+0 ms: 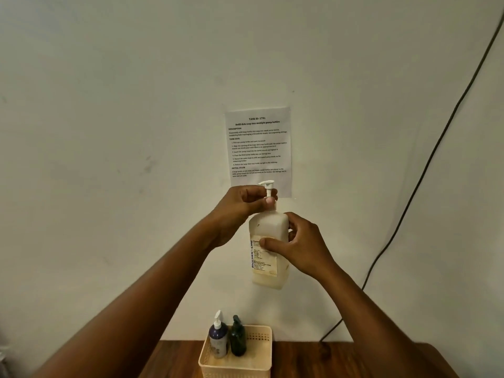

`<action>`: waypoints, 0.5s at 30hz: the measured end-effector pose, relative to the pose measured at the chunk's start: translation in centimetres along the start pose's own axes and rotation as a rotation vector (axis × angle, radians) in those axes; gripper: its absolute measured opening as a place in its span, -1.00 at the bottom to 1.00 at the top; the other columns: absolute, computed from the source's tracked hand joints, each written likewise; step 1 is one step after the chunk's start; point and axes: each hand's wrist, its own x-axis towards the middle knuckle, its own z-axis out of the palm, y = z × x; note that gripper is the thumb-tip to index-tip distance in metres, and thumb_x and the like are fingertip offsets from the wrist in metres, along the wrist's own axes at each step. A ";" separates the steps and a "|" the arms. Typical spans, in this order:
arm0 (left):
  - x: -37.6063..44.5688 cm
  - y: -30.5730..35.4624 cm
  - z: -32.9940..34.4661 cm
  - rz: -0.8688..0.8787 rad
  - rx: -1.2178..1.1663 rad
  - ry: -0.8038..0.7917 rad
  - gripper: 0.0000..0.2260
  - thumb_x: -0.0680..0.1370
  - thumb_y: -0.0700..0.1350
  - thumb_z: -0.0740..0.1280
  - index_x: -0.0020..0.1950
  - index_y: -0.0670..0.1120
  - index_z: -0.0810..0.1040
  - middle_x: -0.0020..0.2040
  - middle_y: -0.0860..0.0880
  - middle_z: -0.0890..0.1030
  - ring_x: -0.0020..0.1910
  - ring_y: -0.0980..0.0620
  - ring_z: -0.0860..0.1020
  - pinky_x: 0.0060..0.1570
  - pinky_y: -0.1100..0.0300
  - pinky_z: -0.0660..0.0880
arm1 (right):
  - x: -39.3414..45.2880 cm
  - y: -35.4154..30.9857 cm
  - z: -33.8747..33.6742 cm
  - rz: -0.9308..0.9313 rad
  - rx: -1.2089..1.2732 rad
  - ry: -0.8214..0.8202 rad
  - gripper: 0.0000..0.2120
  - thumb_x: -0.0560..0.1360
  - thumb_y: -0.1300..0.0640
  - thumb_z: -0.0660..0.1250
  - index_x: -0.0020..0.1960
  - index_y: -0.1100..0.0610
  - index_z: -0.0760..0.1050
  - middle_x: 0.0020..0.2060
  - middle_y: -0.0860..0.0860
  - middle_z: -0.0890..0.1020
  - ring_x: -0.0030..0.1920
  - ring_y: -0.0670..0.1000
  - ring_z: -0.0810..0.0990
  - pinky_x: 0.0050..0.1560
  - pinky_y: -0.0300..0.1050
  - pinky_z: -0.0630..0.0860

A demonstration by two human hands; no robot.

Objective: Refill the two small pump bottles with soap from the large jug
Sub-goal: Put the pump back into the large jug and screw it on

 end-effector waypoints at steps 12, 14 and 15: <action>-0.1 0.0 -0.4 0.039 -0.160 -0.153 -0.74 0.66 -0.29 0.29 0.34 -0.21 0.60 0.29 -0.13 0.67 0.29 -0.10 0.63 0.22 0.04 0.59 | -0.1 -0.8 -0.7 -0.019 0.084 -0.017 -0.52 0.24 -0.32 0.53 0.07 -0.18 0.52 -0.08 -0.25 0.66 -0.08 -0.24 0.64 -0.20 -0.34 0.57; -0.2 0.1 0.4 0.078 -0.059 -0.017 -0.78 0.62 -0.19 0.40 0.27 -0.14 0.66 0.20 -0.04 0.71 0.18 0.01 0.68 0.09 0.15 0.62 | 0.0 -0.8 -0.8 -0.014 0.054 -0.005 -0.51 0.25 -0.31 0.53 0.08 -0.16 0.51 -0.05 -0.21 0.66 -0.09 -0.21 0.65 -0.17 -0.29 0.59; -0.3 0.2 0.8 0.100 0.013 0.076 -0.78 0.57 -0.14 0.48 0.20 -0.12 0.69 0.12 -0.02 0.74 0.09 0.04 0.70 0.01 0.18 0.63 | 0.0 -0.7 -0.9 -0.012 0.030 -0.003 -0.49 0.24 -0.32 0.52 0.09 -0.15 0.51 -0.04 -0.20 0.66 -0.08 -0.18 0.65 -0.14 -0.23 0.62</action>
